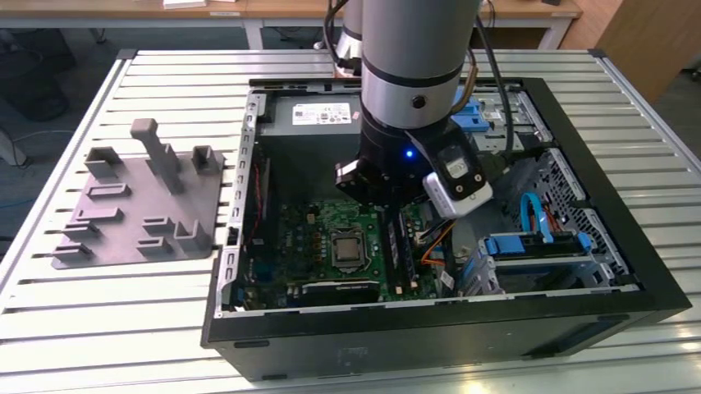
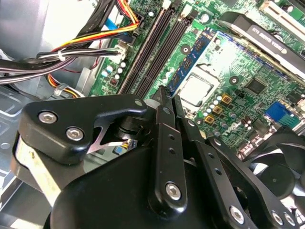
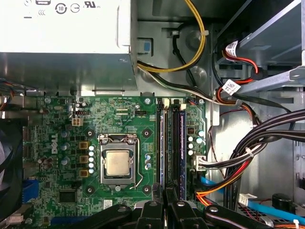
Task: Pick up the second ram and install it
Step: 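Insert the second ram into the second slot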
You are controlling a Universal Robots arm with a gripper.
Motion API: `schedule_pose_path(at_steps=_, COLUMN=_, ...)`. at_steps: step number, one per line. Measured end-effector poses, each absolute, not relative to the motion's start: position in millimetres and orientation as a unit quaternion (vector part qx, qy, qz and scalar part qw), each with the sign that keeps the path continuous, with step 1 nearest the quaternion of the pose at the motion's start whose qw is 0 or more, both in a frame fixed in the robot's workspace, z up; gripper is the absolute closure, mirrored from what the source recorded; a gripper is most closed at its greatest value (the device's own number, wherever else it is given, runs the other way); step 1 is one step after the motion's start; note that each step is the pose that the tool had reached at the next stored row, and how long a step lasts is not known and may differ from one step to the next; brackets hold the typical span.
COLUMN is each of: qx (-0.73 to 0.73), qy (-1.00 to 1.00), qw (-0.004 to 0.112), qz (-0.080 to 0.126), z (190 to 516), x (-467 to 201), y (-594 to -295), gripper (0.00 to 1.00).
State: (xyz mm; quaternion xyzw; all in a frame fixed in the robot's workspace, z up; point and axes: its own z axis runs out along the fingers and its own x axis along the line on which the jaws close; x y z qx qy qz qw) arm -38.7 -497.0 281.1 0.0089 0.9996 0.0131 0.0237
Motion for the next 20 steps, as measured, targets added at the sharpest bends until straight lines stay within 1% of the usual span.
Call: schedule_pose_path(at_steps=20, qx=0.009, qy=1.000, qw=0.024, qz=0.013, z=275.5, x=-38.6, y=-497.0, gripper=0.86)
